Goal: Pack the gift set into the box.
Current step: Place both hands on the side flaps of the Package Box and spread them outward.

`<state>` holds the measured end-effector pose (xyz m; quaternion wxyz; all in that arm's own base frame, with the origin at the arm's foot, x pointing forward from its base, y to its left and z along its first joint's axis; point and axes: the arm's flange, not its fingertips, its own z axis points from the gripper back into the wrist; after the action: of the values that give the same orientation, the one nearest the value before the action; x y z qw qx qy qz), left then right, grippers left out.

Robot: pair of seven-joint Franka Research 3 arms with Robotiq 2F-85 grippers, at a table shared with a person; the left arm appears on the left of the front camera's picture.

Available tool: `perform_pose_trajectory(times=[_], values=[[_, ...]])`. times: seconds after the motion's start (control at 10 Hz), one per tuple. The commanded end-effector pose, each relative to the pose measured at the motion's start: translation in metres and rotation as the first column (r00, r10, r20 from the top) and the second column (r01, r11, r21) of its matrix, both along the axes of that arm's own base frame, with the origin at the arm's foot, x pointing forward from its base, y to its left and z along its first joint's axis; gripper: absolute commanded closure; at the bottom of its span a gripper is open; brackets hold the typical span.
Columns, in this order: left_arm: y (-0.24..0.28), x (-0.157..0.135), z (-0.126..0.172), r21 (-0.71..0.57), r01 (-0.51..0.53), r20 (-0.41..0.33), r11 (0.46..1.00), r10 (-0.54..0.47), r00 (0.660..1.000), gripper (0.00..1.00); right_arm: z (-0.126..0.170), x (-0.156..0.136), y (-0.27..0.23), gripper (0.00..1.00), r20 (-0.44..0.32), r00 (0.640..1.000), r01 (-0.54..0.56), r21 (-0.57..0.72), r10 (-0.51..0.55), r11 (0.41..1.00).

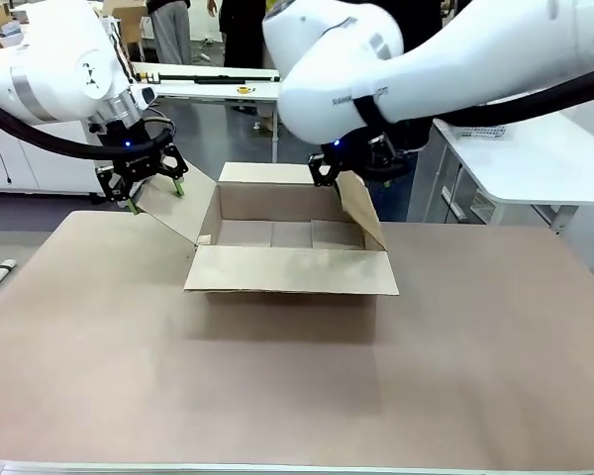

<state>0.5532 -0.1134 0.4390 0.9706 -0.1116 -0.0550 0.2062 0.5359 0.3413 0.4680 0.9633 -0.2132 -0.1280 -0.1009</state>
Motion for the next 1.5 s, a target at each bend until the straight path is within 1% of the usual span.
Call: perform_pose_trajectory(times=[0.0,0.2,0.3,0.4,0.5,0.6,0.9,1.0,1.1,1.2,1.4], values=[[-0.001,-0.001,0.002,0.015,-0.016,-0.008,1.000,0.016,1.000,0.00,-0.002,-0.013,-0.034,0.00,-0.037,0.999,0.004,-0.005,-0.005,1.000],[-0.001,-0.001,0.002,0.015,-0.016,-0.008,1.000,0.016,1.000,0.00,-0.009,-0.021,-0.062,0.00,-0.084,0.995,0.049,0.022,-0.047,0.999],[-0.001,-0.001,0.002,0.015,-0.016,-0.008,1.000,0.016,1.000,0.00,-0.013,-0.026,-0.073,0.00,-0.090,0.994,0.072,0.041,-0.068,0.997],[-0.001,-0.001,0.002,0.015,-0.016,-0.008,1.000,0.016,1.000,0.00,-0.013,-0.034,-0.087,0.00,-0.073,0.993,0.099,0.079,-0.093,0.992],[-0.001,-0.001,0.002,0.015,-0.016,-0.008,1.000,0.016,1.000,0.00,-0.008,-0.045,-0.090,0.00,-0.063,0.994,0.098,0.152,-0.090,0.983],[-0.001,-0.001,0.002,0.015,-0.016,-0.008,1.000,0.016,1.000,0.00,-0.013,-0.017,-0.070,0.00,-0.083,0.992,0.098,0.017,-0.096,0.995],[-0.001,-0.001,0.002,0.015,-0.016,-0.008,1.000,0.016,1.000,0.00,-0.013,-0.017,-0.070,0.00,-0.083,0.992,0.098,0.017,-0.096,0.995],[-0.001,-0.001,0.002,0.015,-0.016,-0.008,1.000,0.016,1.000,0.00,-0.014,-0.023,-0.073,0.00,-0.086,0.992,0.100,0.046,-0.096,0.994],[-0.001,-0.001,0.002,0.015,-0.016,-0.008,1.000,0.016,1.000,0.00,-0.008,-0.012,-0.093,0.00,-0.081,0.991,0.118,0.137,-0.108,0.983],[-0.001,-0.001,0.002,0.015,-0.016,-0.008,1.000,0.016,1.000,0.00,-0.003,-0.003,-0.107,0.00,-0.104,0.990,0.111,0.207,-0.092,0.972],[-0.001,-0.001,0.002,0.015,-0.016,-0.008,1.000,0.016,1.000,0.00,0.002,0.018,-0.135,0.00,-0.106,0.990,0.124,0.320,-0.094,0.939]])
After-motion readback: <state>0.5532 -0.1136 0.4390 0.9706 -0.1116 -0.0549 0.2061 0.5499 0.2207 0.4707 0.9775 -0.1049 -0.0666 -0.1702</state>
